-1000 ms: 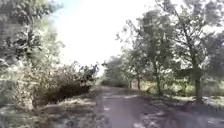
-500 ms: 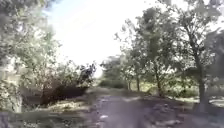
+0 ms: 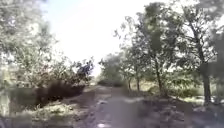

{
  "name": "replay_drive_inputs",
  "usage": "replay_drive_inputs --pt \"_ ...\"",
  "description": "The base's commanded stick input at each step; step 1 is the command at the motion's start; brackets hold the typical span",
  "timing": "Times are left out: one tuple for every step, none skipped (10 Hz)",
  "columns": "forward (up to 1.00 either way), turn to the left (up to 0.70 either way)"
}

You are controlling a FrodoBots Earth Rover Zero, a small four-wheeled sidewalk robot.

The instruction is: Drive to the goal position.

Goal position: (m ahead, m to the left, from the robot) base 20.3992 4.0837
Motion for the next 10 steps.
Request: replay_drive_inputs --pt "0.7 0.14" --pt "0.7 0.32" --pt "0.7 0.35" --pt "0.7 0.35" --pt "0.7 0.28" --pt "0.7 0.1" --pt "0.7 0.0" --pt "0.7 0.0" --pt "0.7 0.0" --pt "0.7 0.0"
